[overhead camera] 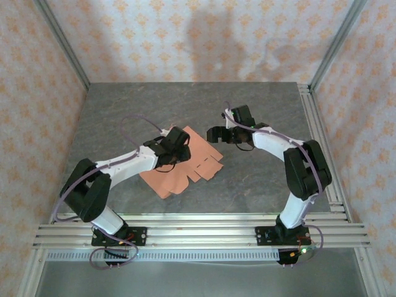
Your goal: Fold the paper box
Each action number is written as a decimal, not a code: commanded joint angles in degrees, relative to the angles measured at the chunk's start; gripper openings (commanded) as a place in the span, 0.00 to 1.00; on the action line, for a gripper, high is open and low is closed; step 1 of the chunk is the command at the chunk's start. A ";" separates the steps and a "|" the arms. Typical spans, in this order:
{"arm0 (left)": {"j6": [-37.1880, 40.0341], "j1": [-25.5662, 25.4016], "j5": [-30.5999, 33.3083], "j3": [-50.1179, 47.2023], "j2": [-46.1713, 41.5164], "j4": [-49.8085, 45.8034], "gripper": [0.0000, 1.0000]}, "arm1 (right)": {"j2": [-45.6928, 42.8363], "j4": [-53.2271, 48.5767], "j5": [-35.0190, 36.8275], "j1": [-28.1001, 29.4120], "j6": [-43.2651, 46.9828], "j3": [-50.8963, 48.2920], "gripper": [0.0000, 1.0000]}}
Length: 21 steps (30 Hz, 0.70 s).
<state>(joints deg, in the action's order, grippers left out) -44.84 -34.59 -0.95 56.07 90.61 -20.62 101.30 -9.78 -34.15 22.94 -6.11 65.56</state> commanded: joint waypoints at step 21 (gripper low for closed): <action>-1.79 0.93 0.08 -4.13 10.03 0.44 0.43 | 15.41 -14.47 -16.26 -0.16 11.80 16.88 0.77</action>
<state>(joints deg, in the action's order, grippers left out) -45.50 -34.11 -0.58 53.89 97.95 -20.23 115.15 -20.38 -46.39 22.94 1.67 79.75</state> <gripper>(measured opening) 0.426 0.784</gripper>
